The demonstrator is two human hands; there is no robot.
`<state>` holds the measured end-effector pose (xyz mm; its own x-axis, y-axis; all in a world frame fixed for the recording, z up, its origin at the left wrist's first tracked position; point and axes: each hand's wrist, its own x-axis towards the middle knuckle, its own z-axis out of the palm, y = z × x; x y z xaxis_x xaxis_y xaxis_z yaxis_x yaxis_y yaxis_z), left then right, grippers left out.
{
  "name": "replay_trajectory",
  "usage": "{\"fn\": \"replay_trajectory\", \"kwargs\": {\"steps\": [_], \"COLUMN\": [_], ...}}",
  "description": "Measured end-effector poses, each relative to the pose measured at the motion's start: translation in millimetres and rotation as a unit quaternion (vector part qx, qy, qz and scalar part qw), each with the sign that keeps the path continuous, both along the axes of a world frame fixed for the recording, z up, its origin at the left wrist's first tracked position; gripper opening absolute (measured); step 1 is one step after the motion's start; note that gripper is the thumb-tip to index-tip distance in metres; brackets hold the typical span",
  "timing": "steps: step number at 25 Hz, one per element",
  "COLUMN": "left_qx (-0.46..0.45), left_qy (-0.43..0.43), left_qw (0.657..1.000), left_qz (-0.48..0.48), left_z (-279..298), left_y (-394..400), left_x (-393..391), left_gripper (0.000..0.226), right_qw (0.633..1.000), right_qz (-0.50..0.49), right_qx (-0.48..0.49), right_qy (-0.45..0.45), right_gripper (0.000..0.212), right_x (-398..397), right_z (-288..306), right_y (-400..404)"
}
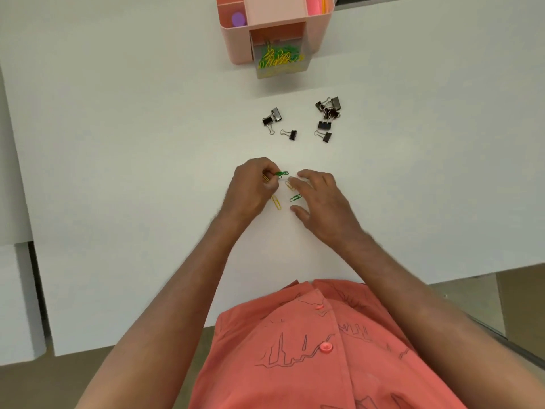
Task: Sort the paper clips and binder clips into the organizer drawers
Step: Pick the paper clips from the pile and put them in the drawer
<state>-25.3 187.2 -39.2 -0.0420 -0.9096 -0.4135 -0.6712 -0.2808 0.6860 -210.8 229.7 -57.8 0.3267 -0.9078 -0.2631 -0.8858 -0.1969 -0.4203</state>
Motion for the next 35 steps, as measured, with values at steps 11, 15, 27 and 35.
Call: {"fn": "replay_trajectory", "kwargs": {"steps": [11,15,27,35], "left_qx": [-0.153,-0.224,-0.276,-0.188], "left_qy": [-0.002,-0.077,-0.155,-0.037], "left_qw": [0.987,0.971,0.948,0.979], "left_qz": [0.042,0.020,-0.037,-0.065], "left_z": [47,50,34,-1], "left_y": [-97,-156,-179,-36], "left_x": [5,-2,-14,-5], "left_gripper": [0.015,0.022,0.028,0.025], "right_qw": [0.999,0.998,0.997,0.998], "right_qz": [-0.021,-0.020,-0.045,-0.010], "right_qx": [-0.029,-0.055,-0.057,-0.059], "right_qy": [-0.006,0.014,-0.013,-0.027], "right_gripper": [0.018,0.023,0.024,0.017], "right_x": [6,12,13,21], "right_z": [-13,-13,-7,-13], "right_y": [-20,-21,-11,-11]}}
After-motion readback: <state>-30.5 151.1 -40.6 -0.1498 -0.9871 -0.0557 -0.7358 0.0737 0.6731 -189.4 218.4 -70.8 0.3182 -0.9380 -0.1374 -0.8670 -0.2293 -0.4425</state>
